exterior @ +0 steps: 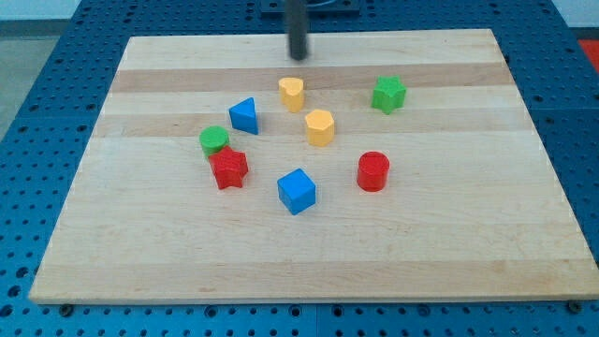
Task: Slide green star down a bit
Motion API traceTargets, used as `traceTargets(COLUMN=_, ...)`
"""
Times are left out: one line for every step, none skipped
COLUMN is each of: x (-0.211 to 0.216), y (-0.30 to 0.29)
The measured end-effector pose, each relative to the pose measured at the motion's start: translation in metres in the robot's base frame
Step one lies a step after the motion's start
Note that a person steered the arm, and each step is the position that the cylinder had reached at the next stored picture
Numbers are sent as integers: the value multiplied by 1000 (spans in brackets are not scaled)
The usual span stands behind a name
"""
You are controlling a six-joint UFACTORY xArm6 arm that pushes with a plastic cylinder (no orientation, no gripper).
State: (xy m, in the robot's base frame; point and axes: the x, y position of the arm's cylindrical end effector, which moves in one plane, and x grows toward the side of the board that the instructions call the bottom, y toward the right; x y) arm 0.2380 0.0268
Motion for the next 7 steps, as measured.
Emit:
traceTargets(x=0, y=79)
traceTargets(x=2, y=79)
traceTargets(x=40, y=82)
traceTargets(x=45, y=82)
traceTargets(x=59, y=82)
traceTargets(x=70, y=82)
traceTargets(x=76, y=82)
